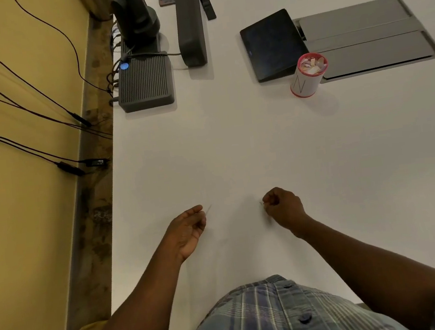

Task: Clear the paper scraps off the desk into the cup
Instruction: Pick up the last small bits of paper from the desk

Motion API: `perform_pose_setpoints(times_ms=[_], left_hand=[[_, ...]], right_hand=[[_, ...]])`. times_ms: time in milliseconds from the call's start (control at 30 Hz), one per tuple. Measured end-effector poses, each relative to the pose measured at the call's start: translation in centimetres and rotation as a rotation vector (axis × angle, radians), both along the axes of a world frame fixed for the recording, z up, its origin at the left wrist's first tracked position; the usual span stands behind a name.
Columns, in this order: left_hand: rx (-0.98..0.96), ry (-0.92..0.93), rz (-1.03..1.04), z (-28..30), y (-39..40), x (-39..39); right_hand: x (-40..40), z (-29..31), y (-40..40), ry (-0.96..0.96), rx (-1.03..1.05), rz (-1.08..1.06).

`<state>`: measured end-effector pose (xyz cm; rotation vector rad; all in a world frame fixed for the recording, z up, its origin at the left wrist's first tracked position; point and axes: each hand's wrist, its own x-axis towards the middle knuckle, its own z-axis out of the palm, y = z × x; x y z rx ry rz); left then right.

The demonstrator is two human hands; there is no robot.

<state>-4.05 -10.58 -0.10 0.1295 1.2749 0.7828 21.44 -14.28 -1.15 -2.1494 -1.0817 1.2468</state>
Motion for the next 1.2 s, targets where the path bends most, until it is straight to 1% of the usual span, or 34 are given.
perform_pose_setpoints(times_ms=[133, 267, 400, 533, 700, 833, 933, 1000, 1067, 1100, 1200], left_hand=[[-0.018, -0.091, 0.053, 0.5, 0.7, 0.9], [0.010, -0.096, 0.000, 1.4, 2.5, 3.1], [0.079, -0.089, -0.078, 2.7, 6.0, 6.1], [0.162, -0.096, -0.141, 3.9, 10.3, 9.4], [0.253, -0.075, -0.251, 5.0, 15.6, 14.2], [0.324, -0.038, -0.338, 5.8, 19.6, 19.2], [0.364, -0.012, -0.396, 6.9, 22.4, 23.3], [0.392, -0.011, -0.406, 7.6, 24.5, 26.2], [0.446, 0.024, -0.423, 8.2, 26.6, 28.9], [0.480, 0.077, -0.451, 8.3, 27.6, 30.2], [0.601, 0.321, -0.562, 8.0, 29.5, 33.9]], right_hand=[[0.3, 0.2, -0.2, 0.169, 0.000, -0.154], [1.9, 0.9, 0.9, 0.199, 0.052, -0.245], [5.1, 1.8, 3.3, 0.256, 0.134, -0.418], [9.0, 2.6, 6.3, 0.250, 0.219, -0.536], [13.6, 4.0, 10.7, 0.207, 0.304, -0.598], [16.8, 5.2, 15.1, 0.218, 0.350, -0.675], [18.9, 6.2, 18.3, 0.139, 0.390, -0.706], [20.4, 6.6, 20.4, -0.001, 0.415, -0.674], [21.7, 6.9, 22.3, -0.148, 0.448, -0.598], [22.2, 7.0, 23.1, -0.214, 0.467, -0.549], [23.1, 6.9, 25.5, -0.408, 0.508, -0.381]])
